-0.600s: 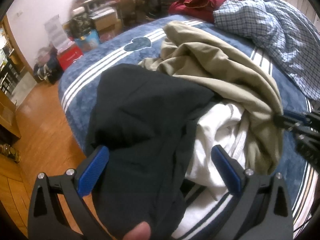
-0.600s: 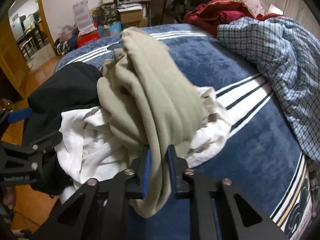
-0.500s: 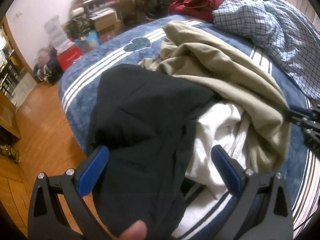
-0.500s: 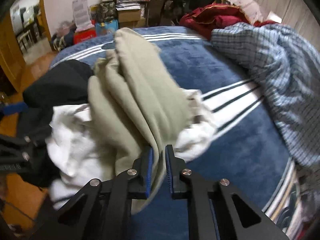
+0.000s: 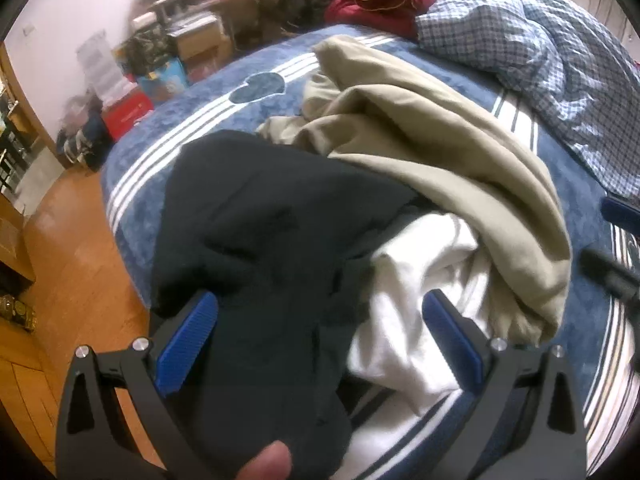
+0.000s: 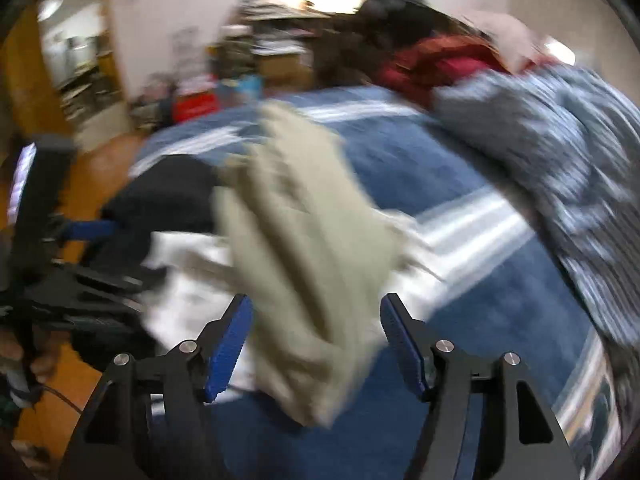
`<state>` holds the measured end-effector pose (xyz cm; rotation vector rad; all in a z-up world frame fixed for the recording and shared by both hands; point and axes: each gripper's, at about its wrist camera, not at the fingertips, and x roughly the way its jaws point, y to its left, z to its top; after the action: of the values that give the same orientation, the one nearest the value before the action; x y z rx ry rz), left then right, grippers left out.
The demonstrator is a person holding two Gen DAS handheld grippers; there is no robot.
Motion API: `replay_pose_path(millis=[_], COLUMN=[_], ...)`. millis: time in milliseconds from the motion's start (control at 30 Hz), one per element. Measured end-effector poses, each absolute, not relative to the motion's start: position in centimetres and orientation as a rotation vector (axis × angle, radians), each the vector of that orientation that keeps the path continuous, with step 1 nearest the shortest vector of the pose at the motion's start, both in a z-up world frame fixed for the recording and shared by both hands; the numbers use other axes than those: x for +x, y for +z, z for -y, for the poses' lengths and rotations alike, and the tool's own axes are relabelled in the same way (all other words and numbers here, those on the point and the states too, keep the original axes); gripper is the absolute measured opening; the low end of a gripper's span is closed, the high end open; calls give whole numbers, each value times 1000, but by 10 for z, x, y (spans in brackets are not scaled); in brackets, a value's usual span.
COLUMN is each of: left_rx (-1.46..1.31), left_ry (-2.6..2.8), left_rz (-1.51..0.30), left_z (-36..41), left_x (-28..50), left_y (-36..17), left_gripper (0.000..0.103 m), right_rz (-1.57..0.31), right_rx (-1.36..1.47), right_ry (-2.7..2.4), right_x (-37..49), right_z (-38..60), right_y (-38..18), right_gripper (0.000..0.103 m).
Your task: Fold clothes
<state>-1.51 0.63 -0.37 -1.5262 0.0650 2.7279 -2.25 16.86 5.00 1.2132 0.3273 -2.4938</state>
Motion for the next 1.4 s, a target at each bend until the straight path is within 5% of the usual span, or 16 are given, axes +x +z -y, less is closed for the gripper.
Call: replay_pose_path(millis=[100, 267, 333, 433, 833, 1200, 1400], left_rx=[-1557, -1574, -1562, -1557, -1507, -1379, -1533], left_ry=[2755, 2714, 2719, 2729, 2721, 2709, 2541], left_rz=[-113, -82, -88, -102, -50, -57, -33], left_z=[-2, 4, 2, 0, -3, -43, -90], left_x=[-15, -16, -17, -15, -7, 8, -43], left_y=[-7, -13, -14, -13, -5, 23, 9], left_gripper=[98, 98, 98, 98, 98, 98, 99], right_rz=[-460, -406, -366, -292, -214, -33, -51], right_rx=[1224, 1397, 1442, 1482, 1362, 1358, 1416], right_ry=[-2461, -2458, -2432, -2409, -2479, -2708, -2671], right_x=[-34, -65, -68, -68, -23, 94, 120], right_z=[-128, -129, -135, -146, -191, -339, -333], right_y=[32, 5, 1, -1, 45, 108, 84], right_gripper=[67, 63, 28, 7, 4, 0, 3])
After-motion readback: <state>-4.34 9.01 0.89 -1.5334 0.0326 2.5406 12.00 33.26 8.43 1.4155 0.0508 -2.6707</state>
